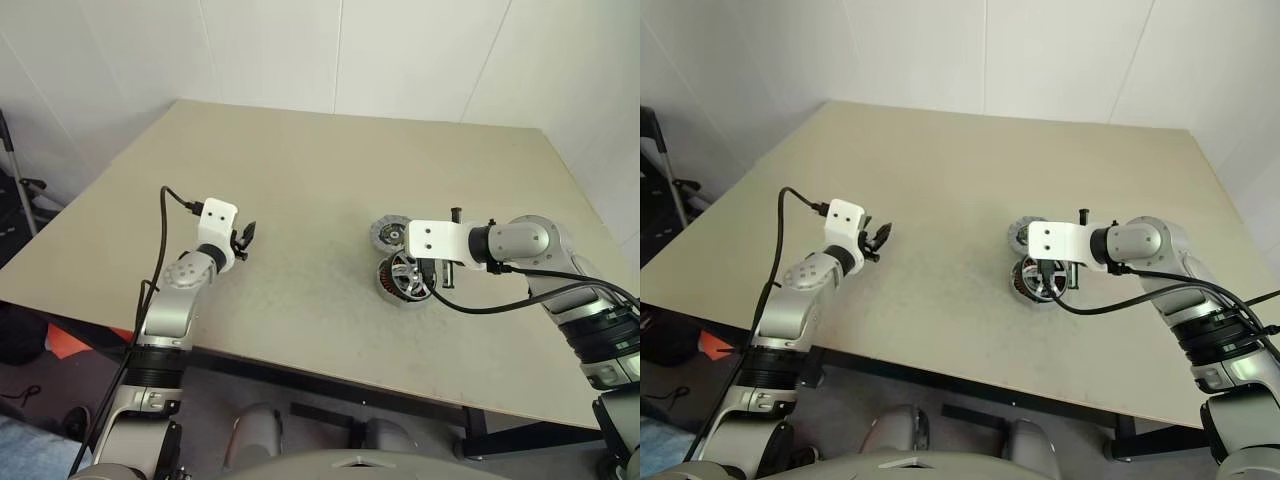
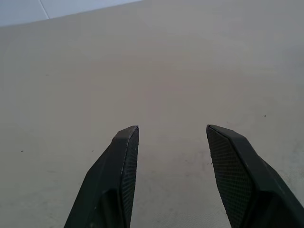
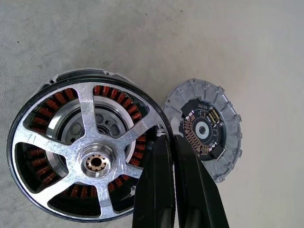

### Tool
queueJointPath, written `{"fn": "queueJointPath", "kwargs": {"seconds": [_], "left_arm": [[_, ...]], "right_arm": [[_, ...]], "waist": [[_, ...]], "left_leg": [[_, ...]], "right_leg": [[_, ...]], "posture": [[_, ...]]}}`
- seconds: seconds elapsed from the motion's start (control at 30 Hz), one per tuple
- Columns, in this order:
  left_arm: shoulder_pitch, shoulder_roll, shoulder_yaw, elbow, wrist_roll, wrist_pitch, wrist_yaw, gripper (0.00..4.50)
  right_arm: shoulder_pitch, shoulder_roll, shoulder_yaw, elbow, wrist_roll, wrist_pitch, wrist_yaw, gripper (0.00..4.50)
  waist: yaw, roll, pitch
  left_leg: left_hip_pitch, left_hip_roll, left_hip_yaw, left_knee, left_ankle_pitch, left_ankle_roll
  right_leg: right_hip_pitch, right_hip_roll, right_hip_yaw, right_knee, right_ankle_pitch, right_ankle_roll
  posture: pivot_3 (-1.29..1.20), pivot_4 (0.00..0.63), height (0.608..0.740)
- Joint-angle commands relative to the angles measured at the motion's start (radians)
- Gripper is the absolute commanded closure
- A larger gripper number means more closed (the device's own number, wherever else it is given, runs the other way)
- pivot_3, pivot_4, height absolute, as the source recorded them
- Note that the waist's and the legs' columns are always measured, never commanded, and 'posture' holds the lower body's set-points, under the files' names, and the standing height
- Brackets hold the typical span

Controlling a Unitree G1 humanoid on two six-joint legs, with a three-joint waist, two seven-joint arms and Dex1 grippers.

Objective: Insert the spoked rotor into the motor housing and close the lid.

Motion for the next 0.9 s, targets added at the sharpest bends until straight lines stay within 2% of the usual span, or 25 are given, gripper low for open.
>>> {"fn": "queueJointPath", "kwargs": {"seconds": [0.03,0.13,0.27,0.6,0.7,0.87,0.9], "left_arm": [[-0.009,0.007,0.010,-0.048,-0.001,-0.012,0.005,2.09],[-0.012,0.006,0.009,-0.044,-0.001,-0.013,0.004,2.09],[-0.013,0.006,0.009,-0.044,-0.001,-0.012,0.003,2.09],[-0.006,0.003,0.007,-0.045,-0.001,-0.012,0.004,2.09],[-0.007,0.004,0.008,-0.045,-0.002,-0.012,0.003,2.09],[-0.009,0.011,0.009,-0.043,-0.001,-0.010,-0.002,2.09],[-0.009,0.013,0.007,-0.042,-0.001,-0.010,-0.004,2.09]], "right_arm": [[-0.019,0.002,-0.018,-0.012,0.023,0.026,0.018,4.26],[-0.022,0.002,-0.022,-0.017,0.017,0.026,0.011,3.50],[-0.037,0.010,-0.035,-0.028,0.012,0.013,-0.016,2.11],[-0.042,0.051,-0.097,-0.113,0.137,0.126,-0.014,2.11],[0.000,0.079,-0.093,-0.085,0.150,0.163,-0.039,2.74],[0.052,0.072,-0.077,-0.074,0.114,0.166,-0.072,4.48],[0.056,0.070,-0.078,-0.072,0.115,0.168,-0.071,4.48]], "waist": [[0.000,0.000,0.000],[0.000,0.000,0.000],[-0.001,0.000,0.000],[-0.002,0.000,0.000],[0.001,0.000,0.000],[-0.001,0.000,0.000],[-0.002,0.000,0.000]], "left_leg": [[0.000,0.000,0.000,0.000,0.000,0.000],[0.000,0.000,0.000,0.000,0.000,0.000],[0.000,0.000,0.000,0.000,0.000,0.000],[0.001,0.000,0.000,0.000,0.000,0.000],[0.001,0.000,0.000,0.001,0.000,0.000],[0.000,0.000,0.000,0.001,-0.001,-0.002],[0.000,0.000,0.000,0.001,-0.001,-0.002]], "right_leg": [[0.000,0.000,0.000,0.000,0.000,0.000],[0.000,0.000,0.000,0.000,0.000,0.000],[0.000,0.000,0.000,0.001,0.000,0.000],[0.000,0.000,0.000,0.001,0.000,0.000],[0.001,0.000,0.000,0.001,0.000,0.000],[0.000,0.000,0.000,0.001,0.000,0.000],[0.000,0.000,0.000,0.001,0.000,0.000]], "posture": [[0.00,0.000,0.740],[0.00,0.000,0.740],[0.00,0.000,0.740],[0.00,0.000,0.740],[0.00,0.000,0.740],[0.00,0.000,0.740],[0.00,0.000,0.740]]}}
